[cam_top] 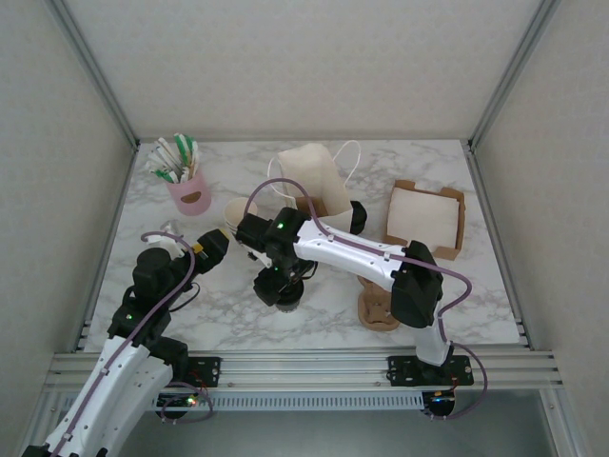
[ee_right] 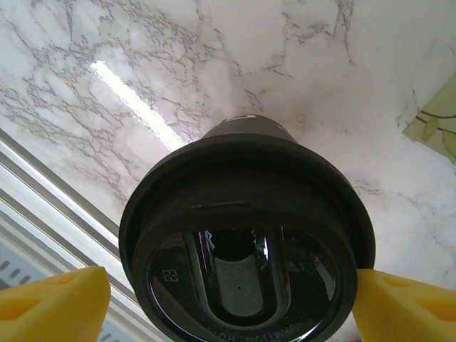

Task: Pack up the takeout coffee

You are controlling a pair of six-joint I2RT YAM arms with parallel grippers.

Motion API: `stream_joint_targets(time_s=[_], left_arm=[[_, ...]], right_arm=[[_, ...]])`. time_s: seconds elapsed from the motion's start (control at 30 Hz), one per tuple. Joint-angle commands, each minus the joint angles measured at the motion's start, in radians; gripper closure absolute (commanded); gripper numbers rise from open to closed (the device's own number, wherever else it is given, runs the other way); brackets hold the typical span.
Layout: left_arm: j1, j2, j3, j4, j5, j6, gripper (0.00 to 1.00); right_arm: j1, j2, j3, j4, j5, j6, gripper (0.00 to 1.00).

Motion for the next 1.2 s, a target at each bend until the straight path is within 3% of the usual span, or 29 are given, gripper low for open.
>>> stream_joint_targets(time_s=[0.0, 0.53, 1.17], left_arm=[[0.014, -0.002, 0.014, 0.015, 0.003, 0.007, 0.0], [0.016, -0.003, 0.013, 0.016, 0.01, 0.009, 0.0], [0.022, -0.031, 0.018, -0.01, -0.023, 0.009, 0.0]], right_arm=[[0.012, 0.023, -0.009, -0.035, 0.014, -0.002, 0.13], [0.021, 0.029, 0.009, -0.061, 0.065, 0.017, 0.17], [0.041, 0.057, 0.109, -0.096, 0.102, 0.053, 0.12]])
